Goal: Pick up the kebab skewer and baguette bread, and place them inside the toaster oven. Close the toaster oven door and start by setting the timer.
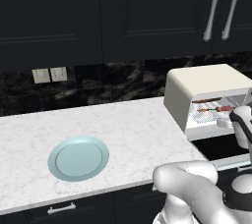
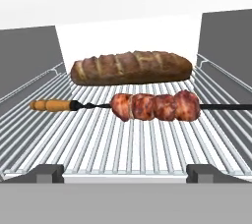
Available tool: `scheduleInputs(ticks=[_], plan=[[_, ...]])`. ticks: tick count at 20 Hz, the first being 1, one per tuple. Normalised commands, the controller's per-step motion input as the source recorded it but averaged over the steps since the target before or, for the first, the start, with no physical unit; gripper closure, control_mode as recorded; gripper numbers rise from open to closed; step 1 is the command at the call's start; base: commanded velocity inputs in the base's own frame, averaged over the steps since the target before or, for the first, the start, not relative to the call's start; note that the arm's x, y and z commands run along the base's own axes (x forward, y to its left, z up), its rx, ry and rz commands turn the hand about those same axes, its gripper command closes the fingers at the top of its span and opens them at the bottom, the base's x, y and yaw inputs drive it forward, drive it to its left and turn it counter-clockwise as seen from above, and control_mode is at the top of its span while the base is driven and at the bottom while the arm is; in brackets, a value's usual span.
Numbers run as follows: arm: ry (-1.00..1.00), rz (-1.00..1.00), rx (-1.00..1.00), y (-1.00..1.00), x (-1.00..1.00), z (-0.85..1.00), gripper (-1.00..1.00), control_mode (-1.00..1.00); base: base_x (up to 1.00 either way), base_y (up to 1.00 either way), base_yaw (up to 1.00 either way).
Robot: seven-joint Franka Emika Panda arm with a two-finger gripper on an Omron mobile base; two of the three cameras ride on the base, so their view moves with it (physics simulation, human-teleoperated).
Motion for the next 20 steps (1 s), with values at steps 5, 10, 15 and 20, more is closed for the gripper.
scheduleInputs(ticks=[5, 10, 15, 20], plan=[[0.0, 0.0, 0.0, 0.0, 0.13, -0.01, -1.0, -1.0, 0.0, 0.0, 0.0], [0.0, 0.0, 0.0, 0.0, 0.12, -0.01, -1.0, -1.0, 0.0, 0.0, 0.0], [0.0, 0.0, 0.0, 0.0, 0.13, -0.01, -1.0, -1.0, 0.0, 0.0, 0.0], [0.0, 0.0, 0.0, 0.0, 0.13, -0.02, -1.0, -1.0, 0.0, 0.0, 0.0]])
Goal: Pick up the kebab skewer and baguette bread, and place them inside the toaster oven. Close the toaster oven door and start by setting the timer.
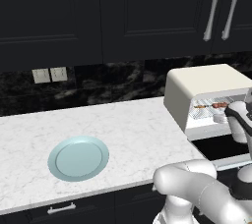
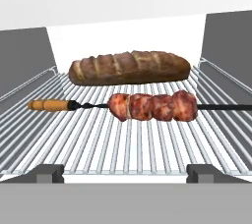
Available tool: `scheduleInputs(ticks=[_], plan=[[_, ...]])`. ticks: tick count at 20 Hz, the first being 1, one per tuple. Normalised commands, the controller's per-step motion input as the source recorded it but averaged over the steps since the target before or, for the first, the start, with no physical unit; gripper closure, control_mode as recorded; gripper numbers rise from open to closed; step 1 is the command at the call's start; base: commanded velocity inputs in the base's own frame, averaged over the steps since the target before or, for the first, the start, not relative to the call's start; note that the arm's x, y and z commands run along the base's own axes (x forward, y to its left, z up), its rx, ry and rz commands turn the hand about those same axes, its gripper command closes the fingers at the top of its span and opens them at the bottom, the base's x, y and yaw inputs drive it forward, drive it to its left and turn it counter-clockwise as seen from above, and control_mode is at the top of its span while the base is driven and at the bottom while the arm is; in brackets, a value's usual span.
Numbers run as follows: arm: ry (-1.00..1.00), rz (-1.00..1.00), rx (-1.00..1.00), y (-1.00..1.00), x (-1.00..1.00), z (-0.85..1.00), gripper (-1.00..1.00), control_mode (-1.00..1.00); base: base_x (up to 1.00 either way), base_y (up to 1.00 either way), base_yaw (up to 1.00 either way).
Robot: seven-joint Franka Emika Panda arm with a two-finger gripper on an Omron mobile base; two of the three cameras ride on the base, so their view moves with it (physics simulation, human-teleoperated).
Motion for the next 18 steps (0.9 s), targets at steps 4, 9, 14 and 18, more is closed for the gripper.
scheduleInputs(ticks=[4, 9, 14, 18], plan=[[0.0, 0.0, 0.0, 0.0, 0.13, -0.01, -1.0, -1.0, 0.0, 0.0, 0.0], [0.0, 0.0, 0.0, 0.0, 0.12, -0.01, -1.0, -1.0, 0.0, 0.0, 0.0], [0.0, 0.0, 0.0, 0.0, 0.12, 0.0, -1.0, -1.0, 0.0, 0.0, 0.0], [0.0, 0.0, 0.0, 0.0, 0.14, 0.0, -1.0, -1.0, 0.0, 0.0, 0.0]])
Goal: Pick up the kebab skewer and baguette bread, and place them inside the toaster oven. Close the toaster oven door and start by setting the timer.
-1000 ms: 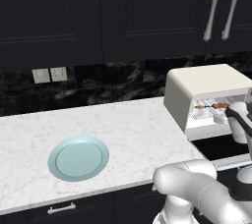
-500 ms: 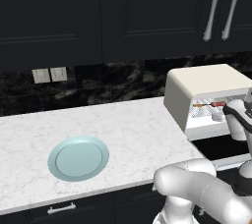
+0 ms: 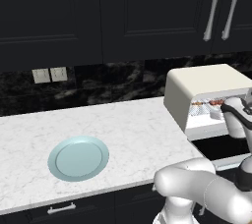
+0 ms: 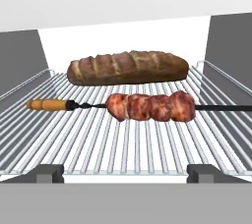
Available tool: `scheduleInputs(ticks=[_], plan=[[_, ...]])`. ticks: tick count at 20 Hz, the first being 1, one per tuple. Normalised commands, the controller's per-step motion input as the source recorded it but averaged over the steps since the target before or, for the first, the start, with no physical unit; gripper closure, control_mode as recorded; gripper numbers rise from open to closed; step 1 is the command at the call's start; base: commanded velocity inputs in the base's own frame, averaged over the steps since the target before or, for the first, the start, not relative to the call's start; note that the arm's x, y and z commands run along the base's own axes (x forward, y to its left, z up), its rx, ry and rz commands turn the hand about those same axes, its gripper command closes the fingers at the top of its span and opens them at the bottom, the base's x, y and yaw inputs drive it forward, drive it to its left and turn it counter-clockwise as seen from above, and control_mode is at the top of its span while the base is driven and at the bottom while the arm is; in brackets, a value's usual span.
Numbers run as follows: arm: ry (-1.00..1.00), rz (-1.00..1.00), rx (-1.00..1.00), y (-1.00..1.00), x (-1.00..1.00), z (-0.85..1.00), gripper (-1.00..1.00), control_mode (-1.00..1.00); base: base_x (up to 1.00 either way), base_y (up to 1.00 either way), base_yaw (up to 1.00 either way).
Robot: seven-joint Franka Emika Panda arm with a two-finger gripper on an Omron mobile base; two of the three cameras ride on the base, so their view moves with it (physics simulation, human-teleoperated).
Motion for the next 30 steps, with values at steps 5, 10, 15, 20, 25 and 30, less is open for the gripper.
scheduleInputs(ticks=[5, 10, 15, 20, 25, 30], plan=[[0.0, 0.0, 0.0, 0.0, 0.18, 0.0, -1.0, -1.0, 0.0, 0.0, 0.0], [0.0, 0.0, 0.0, 0.0, 0.19, 0.0, -1.0, -1.0, 0.0, 0.0, 0.0], [0.0, 0.0, 0.0, 0.0, 0.14, 0.0, -1.0, -1.0, 0.0, 0.0, 0.0], [0.0, 0.0, 0.0, 0.0, 0.03, 0.0, -1.0, -1.0, 0.0, 0.0, 0.0], [0.02, 0.0, 0.0, 0.0, -0.03, 0.0, -1.0, -1.0, 0.0, 0.0, 0.0], [0.0, 0.0, 0.0, 0.0, -0.24, 0.0, -1.0, -1.0, 0.0, 0.0, 0.0]])
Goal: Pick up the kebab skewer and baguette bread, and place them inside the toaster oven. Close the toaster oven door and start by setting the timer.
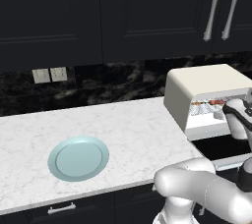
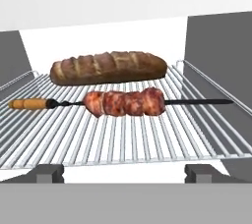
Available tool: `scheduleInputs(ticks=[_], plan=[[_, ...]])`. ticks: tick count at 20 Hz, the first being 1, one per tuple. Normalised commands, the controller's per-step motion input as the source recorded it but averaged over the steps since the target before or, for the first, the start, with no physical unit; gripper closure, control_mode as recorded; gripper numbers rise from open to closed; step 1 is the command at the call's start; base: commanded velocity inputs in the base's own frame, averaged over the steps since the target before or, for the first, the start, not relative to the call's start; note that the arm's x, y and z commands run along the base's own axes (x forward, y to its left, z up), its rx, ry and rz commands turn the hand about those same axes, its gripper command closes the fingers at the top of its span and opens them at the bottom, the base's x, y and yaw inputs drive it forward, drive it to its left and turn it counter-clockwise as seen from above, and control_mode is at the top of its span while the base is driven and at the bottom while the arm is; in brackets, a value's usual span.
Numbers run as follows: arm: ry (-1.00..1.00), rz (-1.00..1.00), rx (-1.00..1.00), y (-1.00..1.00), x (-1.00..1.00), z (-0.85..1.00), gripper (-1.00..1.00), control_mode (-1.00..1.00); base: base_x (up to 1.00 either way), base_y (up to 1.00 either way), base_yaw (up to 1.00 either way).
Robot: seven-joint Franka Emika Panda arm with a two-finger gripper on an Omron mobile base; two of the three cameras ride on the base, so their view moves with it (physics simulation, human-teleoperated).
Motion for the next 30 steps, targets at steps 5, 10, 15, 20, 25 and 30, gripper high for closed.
scheduleInputs(ticks=[5, 10, 15, 20, 25, 30], plan=[[0.0, 0.0, 0.0, -0.08, -0.45, 0.0, -1.0, -1.0, 0.0, 0.0, 0.0], [0.01, 0.0, 0.0, -0.15, -0.5, 0.0, -1.0, -1.0, 0.0, 0.0, 0.0], [0.07, 0.0, 0.0, -0.07, -0.48, 0.0, -1.0, -1.0, 0.0, 0.0, 0.0], [0.12, 0.0, 0.0, -0.01, -0.58, -0.05, -1.0, -1.0, 0.0, 0.0, 0.0], [0.15, 0.0, -0.01, 0.0, -0.57, -0.21, -1.0, -1.0, 0.0, 0.0, 0.0], [0.12, 0.0, 0.0, 0.0, -0.52, -0.36, -1.0, -1.0, 0.0, 0.0, 0.0]])
